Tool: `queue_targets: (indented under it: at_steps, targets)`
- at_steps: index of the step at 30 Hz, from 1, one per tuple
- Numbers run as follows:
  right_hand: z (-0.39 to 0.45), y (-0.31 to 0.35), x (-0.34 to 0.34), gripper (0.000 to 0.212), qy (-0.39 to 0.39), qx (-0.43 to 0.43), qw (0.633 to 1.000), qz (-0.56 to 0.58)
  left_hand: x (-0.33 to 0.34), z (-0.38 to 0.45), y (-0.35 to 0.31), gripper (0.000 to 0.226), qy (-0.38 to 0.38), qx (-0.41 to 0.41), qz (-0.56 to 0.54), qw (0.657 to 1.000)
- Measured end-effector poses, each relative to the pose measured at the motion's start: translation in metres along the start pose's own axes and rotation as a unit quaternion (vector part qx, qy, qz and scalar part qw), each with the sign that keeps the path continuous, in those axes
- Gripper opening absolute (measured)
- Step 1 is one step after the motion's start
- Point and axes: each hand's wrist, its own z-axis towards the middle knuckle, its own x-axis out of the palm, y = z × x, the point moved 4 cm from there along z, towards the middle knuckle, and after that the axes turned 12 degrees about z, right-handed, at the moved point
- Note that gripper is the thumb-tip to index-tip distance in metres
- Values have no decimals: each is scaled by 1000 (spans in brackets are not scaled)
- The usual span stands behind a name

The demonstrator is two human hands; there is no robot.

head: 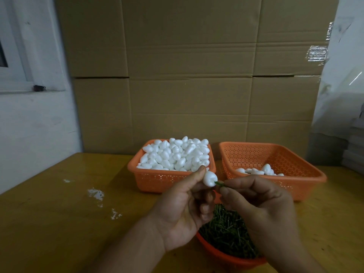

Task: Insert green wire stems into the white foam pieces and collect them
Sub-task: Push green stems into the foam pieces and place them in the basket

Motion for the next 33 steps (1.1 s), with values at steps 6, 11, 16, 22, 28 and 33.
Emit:
queue_targets:
  at_steps: [6,11,16,22,28,33]
  targets:
    - [-2,1,1,8,-1,-49,998,-49,1,0,0,32,-8,6,11,1000]
    - [-4,4,1,8,4,-111,980,-164,3,-1,2,33,-21,16,21,999]
    - [-5,4,-4,5,-5,-142,962,-232,5,-3,0,31,-28,50,36,998]
    - [-4,2,-5,15,-6,-135,957,-256,4,-3,-1,32,-45,106,88,989]
    - [-3,-9,-8,15,-8,-60,973,-222,1,-3,-5,39,-106,210,216,948]
    - [-5,-10,-3,15,9,-46,977,-206,7,-10,-11,39,-132,302,337,882]
